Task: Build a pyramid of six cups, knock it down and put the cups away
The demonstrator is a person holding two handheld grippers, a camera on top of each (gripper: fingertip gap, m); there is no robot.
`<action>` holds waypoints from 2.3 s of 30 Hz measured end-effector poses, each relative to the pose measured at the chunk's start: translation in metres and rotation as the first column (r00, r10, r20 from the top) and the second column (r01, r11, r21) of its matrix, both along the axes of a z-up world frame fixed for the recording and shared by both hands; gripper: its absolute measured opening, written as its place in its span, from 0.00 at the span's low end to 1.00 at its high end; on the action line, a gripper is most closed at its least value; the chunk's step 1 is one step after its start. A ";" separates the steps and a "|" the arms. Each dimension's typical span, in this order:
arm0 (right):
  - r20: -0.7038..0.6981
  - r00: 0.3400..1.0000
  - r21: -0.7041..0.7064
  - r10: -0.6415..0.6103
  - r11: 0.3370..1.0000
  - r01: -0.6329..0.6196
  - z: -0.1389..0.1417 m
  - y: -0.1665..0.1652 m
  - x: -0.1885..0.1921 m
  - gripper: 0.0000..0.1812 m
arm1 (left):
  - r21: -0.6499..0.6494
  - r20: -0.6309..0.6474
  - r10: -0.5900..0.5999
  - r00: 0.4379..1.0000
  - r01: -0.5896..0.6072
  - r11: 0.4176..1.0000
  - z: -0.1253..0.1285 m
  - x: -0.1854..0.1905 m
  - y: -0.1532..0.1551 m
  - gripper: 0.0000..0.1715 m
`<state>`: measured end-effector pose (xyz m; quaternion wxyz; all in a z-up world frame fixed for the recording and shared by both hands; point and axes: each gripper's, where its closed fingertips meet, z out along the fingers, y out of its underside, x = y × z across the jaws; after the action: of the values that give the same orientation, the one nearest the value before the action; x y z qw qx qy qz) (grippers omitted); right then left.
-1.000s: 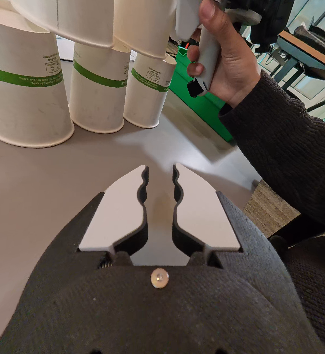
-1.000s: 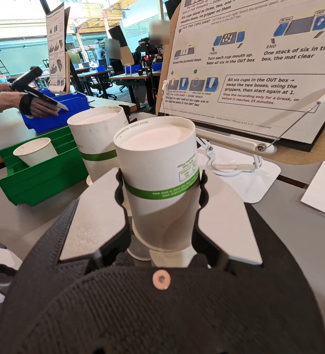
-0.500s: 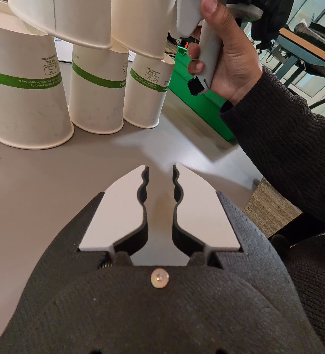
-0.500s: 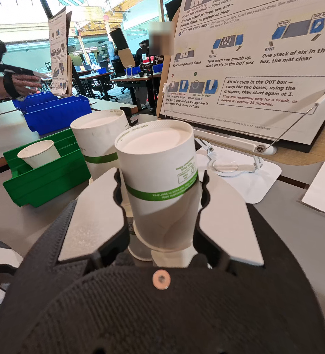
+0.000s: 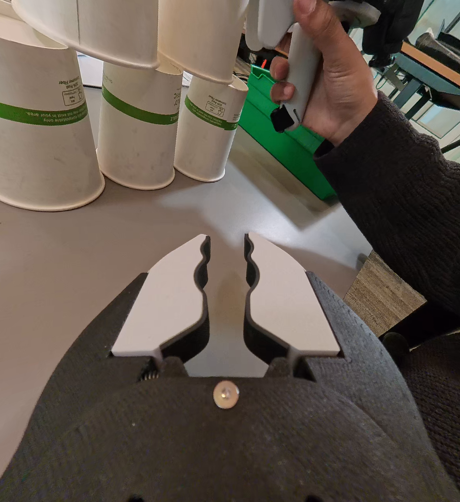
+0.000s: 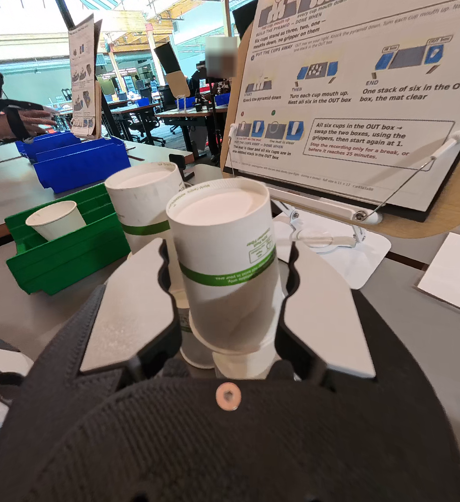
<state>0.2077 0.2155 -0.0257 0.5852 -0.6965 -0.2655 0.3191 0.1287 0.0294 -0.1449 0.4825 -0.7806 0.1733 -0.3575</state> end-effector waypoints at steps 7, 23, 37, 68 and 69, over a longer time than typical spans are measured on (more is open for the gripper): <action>-0.082 0.997 0.113 0.008 0.994 0.001 0.054 -0.026 0.023 0.51 | 0.023 -0.002 -0.004 1.000 0.004 1.000 0.005 0.002 0.001 0.14; 0.146 0.912 -0.058 0.382 0.924 -0.378 -0.088 -0.209 -0.025 0.45 | 0.335 -0.355 0.572 0.740 -0.470 0.817 0.133 -0.274 0.054 0.13; -0.132 0.927 -0.333 0.352 0.865 -0.376 -0.099 -0.174 -0.014 0.46 | 0.270 -0.833 0.381 0.402 -0.305 0.913 0.012 -0.340 0.046 0.25; -0.628 0.703 -0.165 0.333 0.826 -0.539 -0.019 -0.210 -0.045 0.50 | 0.356 0.512 -0.094 0.854 -0.112 0.928 0.168 -0.046 -0.021 0.01; -0.656 0.680 -0.159 0.328 0.820 -0.549 -0.016 -0.211 -0.046 0.51 | 0.335 0.518 -0.108 0.849 -0.085 0.938 0.159 -0.031 -0.023 0.01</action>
<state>0.1618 0.0042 -0.0420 0.4116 -0.5629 -0.1674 0.6970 0.0976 0.0062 0.0138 0.6385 -0.5539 0.0985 -0.5252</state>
